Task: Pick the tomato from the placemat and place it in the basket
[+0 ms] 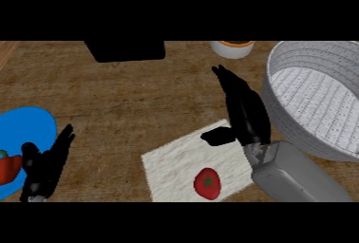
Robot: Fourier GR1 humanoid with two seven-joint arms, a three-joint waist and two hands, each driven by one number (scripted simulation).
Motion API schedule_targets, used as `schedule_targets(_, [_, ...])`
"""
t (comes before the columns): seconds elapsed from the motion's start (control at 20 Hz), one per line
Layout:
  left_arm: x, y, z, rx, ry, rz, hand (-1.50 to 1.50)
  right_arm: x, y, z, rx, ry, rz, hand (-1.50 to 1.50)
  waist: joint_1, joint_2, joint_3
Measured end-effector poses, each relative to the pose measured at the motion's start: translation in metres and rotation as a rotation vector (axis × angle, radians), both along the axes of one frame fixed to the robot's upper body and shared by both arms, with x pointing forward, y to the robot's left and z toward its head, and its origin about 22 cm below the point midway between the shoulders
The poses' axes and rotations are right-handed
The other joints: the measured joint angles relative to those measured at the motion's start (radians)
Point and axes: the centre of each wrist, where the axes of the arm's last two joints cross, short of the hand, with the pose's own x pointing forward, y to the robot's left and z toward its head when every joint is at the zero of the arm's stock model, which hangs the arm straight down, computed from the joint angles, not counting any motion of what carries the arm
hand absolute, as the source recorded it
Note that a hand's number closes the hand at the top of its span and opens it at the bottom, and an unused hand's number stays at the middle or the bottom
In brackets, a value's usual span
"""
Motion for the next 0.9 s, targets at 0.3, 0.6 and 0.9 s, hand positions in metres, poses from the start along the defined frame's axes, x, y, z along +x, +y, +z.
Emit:
schedule_targets(0.3, [-0.003, 0.002, 0.002, -0.007, 0.003, 0.008, 0.00, -0.014, 0.006, 0.043, -0.170, 0.195, 0.022, -1.50, -0.006, 0.003, 0.002])
schedule_targets(0.6, [-0.006, 0.001, 0.001, -0.005, -0.006, 0.016, 0.00, -0.032, 0.001, 0.077, -0.225, 0.288, 0.102, -1.50, -0.009, 0.008, 0.004])
schedule_targets(0.9, [-0.006, 0.000, 0.004, -0.010, -0.006, 0.005, 0.00, -0.048, -0.011, 0.102, -0.224, 0.325, 0.152, -1.50, -0.002, 0.016, 0.005])
